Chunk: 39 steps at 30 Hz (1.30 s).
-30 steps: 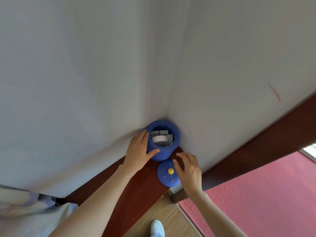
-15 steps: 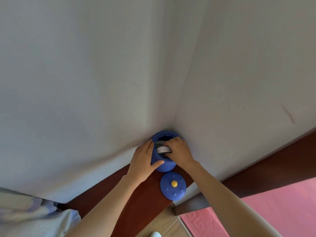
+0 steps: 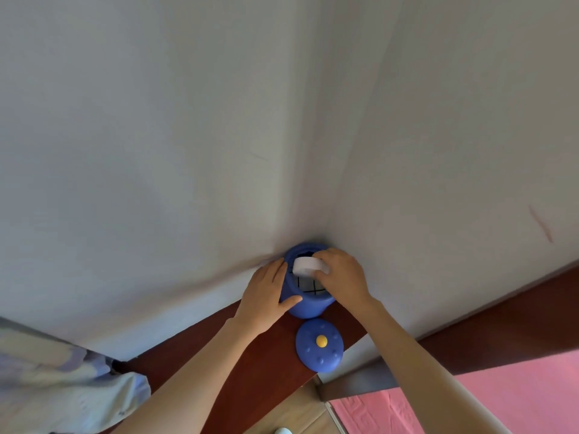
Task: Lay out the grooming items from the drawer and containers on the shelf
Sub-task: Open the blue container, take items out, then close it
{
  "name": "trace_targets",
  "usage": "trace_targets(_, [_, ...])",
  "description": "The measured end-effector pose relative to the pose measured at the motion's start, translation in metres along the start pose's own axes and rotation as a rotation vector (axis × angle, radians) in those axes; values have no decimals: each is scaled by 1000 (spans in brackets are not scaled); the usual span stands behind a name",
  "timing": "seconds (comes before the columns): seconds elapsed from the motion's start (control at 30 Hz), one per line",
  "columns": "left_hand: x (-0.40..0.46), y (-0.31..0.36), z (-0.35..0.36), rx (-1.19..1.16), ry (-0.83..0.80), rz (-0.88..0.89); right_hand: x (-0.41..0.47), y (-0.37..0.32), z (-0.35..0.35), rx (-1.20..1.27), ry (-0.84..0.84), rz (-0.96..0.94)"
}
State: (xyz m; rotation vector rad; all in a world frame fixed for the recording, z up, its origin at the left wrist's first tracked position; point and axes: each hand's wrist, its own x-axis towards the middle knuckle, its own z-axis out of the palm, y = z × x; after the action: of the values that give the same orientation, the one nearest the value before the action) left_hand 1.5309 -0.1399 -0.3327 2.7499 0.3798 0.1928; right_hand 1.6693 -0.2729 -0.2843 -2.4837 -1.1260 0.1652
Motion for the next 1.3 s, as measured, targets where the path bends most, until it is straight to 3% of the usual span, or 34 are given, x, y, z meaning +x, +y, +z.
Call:
trace_targets(0.2, [-38,-14,-28,126,67,-40,-13,-44,-31,395,119,85])
trace_targets(0.37, [-111,-31,-44,219,137,-178,-29,-89,-7,622,-66,63])
trace_targets(0.6, [-225,-33,-26,263,123,-511,-64,-142,67,596,-363,-14])
trace_targets(0.83, [-336,-36,-12,272,126,-804,-116,-187,127,514,-548,-38])
trace_targets(1.3, [-455,-93,-37,272,293,-812,-190,-262,212,502,-570,154])
